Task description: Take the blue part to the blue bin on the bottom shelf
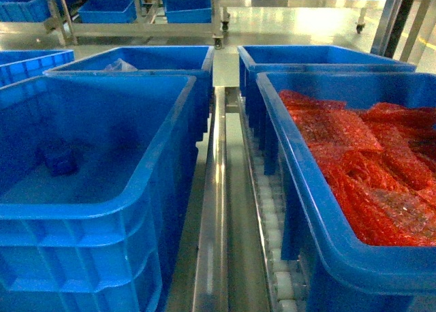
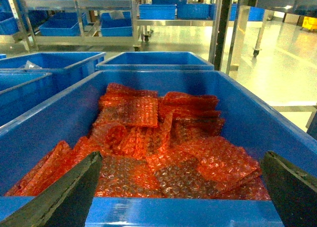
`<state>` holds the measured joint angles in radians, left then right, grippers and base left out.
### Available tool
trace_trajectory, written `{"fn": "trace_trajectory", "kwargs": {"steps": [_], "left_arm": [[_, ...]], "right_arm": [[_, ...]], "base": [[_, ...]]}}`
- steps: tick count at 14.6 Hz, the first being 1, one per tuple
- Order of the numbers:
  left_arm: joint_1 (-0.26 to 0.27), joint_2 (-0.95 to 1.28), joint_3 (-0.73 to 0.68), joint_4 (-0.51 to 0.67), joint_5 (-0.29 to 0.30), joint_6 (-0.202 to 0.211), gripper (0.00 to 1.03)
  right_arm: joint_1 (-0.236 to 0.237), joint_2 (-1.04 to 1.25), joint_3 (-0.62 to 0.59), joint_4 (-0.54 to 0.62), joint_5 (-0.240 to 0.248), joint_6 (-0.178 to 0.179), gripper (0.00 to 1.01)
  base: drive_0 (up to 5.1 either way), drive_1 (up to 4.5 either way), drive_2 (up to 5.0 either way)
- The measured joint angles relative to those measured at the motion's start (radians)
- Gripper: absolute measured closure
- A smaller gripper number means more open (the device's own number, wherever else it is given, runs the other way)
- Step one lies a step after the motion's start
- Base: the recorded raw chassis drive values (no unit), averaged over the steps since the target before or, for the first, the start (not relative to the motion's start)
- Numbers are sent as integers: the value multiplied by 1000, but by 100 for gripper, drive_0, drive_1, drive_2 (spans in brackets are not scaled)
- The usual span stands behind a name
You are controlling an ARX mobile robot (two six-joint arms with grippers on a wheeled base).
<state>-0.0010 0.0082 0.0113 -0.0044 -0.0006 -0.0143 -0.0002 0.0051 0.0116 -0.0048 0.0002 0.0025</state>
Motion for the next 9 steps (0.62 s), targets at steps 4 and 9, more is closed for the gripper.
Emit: {"fn": "trace_trajectory", "kwargs": {"steps": [4,9], "left_arm": [[0,0,0,0,0,1,4],[0,0,0,0,0,1,5]], "right_arm": [[0,0,0,0,0,0,3],[0,0,0,0,0,0,3]], "base": [[0,0,0],[0,0,0]]}}
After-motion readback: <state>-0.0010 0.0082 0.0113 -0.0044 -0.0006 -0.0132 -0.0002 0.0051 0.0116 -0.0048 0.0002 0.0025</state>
